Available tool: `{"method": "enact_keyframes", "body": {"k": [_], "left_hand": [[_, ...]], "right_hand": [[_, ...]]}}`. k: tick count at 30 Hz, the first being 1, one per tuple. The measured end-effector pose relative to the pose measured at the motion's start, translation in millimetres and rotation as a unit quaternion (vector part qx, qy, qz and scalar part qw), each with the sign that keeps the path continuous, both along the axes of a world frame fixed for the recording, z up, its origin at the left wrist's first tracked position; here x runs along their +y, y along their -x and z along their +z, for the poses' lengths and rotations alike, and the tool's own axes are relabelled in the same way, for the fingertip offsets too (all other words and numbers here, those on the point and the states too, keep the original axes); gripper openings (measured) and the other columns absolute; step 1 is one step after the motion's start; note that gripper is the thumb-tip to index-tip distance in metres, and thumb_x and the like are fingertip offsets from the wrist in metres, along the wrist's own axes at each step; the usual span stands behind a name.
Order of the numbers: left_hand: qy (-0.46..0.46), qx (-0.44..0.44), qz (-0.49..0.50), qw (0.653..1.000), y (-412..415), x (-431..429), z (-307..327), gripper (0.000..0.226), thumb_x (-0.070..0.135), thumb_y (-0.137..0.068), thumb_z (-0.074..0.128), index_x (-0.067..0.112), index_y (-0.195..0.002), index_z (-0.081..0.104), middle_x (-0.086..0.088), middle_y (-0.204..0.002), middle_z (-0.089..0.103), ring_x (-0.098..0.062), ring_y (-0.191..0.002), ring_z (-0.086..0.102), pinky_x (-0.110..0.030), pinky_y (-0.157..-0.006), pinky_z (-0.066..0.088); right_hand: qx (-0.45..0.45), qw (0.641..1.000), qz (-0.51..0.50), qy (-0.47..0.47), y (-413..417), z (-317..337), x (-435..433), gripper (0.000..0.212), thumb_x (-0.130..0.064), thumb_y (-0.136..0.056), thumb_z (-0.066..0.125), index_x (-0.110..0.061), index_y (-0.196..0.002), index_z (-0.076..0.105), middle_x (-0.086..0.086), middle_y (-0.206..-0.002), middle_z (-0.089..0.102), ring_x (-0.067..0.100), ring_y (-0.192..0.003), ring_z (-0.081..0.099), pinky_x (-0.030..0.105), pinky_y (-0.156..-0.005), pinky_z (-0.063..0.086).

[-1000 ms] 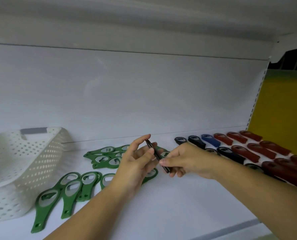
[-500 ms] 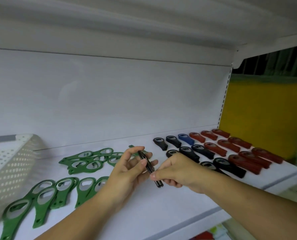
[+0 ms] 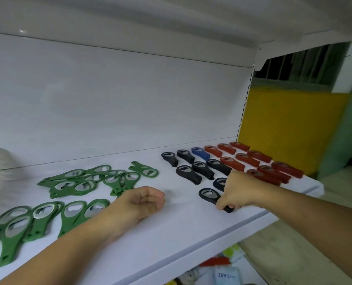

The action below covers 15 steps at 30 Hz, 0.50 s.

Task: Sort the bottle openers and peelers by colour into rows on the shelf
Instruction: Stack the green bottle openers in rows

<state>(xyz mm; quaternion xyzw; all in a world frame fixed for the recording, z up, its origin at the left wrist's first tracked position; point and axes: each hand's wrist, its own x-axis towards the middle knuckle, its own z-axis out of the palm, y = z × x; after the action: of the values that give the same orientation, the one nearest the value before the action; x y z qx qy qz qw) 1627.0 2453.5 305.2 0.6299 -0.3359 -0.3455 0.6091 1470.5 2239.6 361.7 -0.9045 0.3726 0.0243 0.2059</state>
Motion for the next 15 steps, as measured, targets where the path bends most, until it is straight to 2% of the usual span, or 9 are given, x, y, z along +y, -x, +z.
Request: {"method": "enact_keyframes", "body": {"k": [2, 4, 6, 10, 13, 15], "left_hand": [[0.003, 0.008, -0.001, 1.0, 0, -1, 0, 0.018, -0.008, -0.084, 0.064, 0.004, -0.097, 0.067, -0.006, -0.092, 0.072, -0.011, -0.089, 0.067, -0.015, -0.08, 0.053], [0.004, 0.011, -0.004, 1.0, 0, -2, 0, 0.022, 0.005, -0.074, 0.072, 0.007, -0.096, 0.069, -0.005, -0.092, 0.073, -0.014, -0.092, 0.067, -0.02, -0.086, 0.051], [0.003, 0.006, -0.006, 1.0, 0, -2, 0, 0.03, 0.015, -0.066, 0.069, 0.009, -0.095, 0.07, -0.005, -0.092, 0.073, -0.015, -0.095, 0.066, -0.025, -0.092, 0.05], [0.008, 0.012, -0.014, 1.0, -5, -1, -1, 0.032, 0.015, -0.067, 0.065, 0.008, -0.098, 0.069, -0.007, -0.093, 0.073, -0.014, -0.094, 0.067, -0.023, -0.092, 0.05], [0.009, 0.027, -0.02, 0.999, -8, -2, -2, 0.031, 0.016, -0.068, 0.066, 0.007, -0.098, 0.069, -0.009, -0.094, 0.072, -0.016, -0.096, 0.067, -0.027, -0.097, 0.05], [0.01, 0.03, -0.027, 0.999, -10, -3, -3, 0.03, 0.017, -0.069, 0.066, 0.008, -0.098, 0.069, -0.007, -0.094, 0.073, -0.017, -0.097, 0.067, -0.03, -0.099, 0.049]], "right_hand": [[-0.017, 1.0, -0.005, -0.007, -6, 3, -3, 0.038, -0.024, -0.059, 0.078, -0.013, -0.045, 0.046, 0.001, -0.045, 0.044, 0.017, -0.045, 0.04, 0.024, -0.047, 0.027], [-0.043, 0.999, -0.011, 0.001, -19, 11, -8, 0.038, -0.027, -0.06, 0.08, -0.013, -0.05, 0.047, 0.0, -0.046, 0.044, 0.016, -0.046, 0.041, 0.024, -0.046, 0.028], [-0.059, 0.998, -0.017, 0.023, -37, 16, -13, 0.038, -0.032, -0.06, 0.081, -0.014, -0.058, 0.049, 0.001, -0.054, 0.045, 0.016, -0.049, 0.044, 0.024, -0.046, 0.03], [-0.049, 0.996, -0.007, 0.069, -72, 22, -21, 0.039, -0.036, -0.062, 0.081, -0.011, -0.069, 0.052, 0.001, -0.064, 0.048, 0.014, -0.055, 0.048, 0.023, -0.045, 0.034], [-0.03, 0.996, 0.003, 0.086, -91, 25, -23, 0.042, -0.036, -0.065, 0.081, -0.009, -0.083, 0.054, 0.001, -0.074, 0.051, 0.014, -0.063, 0.05, 0.025, -0.051, 0.039], [-0.023, 0.996, 0.006, 0.085, -100, 23, -27, 0.05, -0.035, -0.065, 0.081, -0.006, -0.098, 0.057, 0.003, -0.083, 0.056, 0.017, -0.071, 0.055, 0.028, -0.061, 0.047]]}}
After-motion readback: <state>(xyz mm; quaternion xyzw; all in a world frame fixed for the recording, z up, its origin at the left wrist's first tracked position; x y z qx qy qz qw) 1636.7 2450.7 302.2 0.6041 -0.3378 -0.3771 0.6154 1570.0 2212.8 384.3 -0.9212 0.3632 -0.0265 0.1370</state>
